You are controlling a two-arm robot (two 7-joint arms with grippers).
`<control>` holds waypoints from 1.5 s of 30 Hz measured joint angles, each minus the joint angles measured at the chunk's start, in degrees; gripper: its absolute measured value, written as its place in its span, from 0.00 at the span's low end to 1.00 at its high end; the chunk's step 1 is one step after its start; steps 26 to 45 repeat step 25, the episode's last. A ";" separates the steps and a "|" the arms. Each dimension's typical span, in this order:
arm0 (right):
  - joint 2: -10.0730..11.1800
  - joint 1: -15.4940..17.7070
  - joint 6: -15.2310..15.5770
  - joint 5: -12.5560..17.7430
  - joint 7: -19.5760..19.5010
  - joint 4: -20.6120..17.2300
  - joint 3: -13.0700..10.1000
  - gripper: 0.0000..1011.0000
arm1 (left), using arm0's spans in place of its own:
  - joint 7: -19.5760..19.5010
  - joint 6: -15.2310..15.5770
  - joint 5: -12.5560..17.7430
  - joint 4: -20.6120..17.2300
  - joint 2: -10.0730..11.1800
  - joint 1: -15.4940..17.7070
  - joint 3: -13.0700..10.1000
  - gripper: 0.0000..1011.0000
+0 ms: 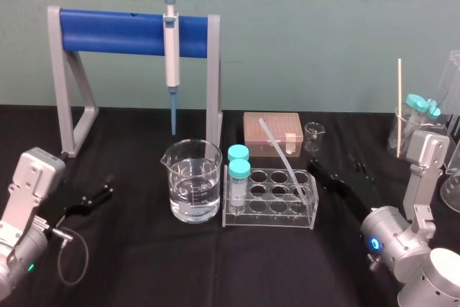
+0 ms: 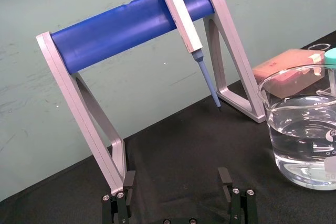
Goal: Pick up the stirring rod with one hand, then place it down.
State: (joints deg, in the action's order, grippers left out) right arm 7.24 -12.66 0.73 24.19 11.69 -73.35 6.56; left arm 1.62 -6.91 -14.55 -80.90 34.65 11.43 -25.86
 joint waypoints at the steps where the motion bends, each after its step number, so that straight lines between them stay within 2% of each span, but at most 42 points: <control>1: 0.07 0.05 -0.21 0.00 0.03 -0.04 0.05 0.99 | 0.00 0.00 0.00 0.00 0.00 0.00 0.00 0.99; 45: 0.04 -0.01 -0.17 -0.15 0.06 -0.04 0.04 0.99 | 0.00 0.00 0.00 0.00 0.00 0.00 0.00 0.99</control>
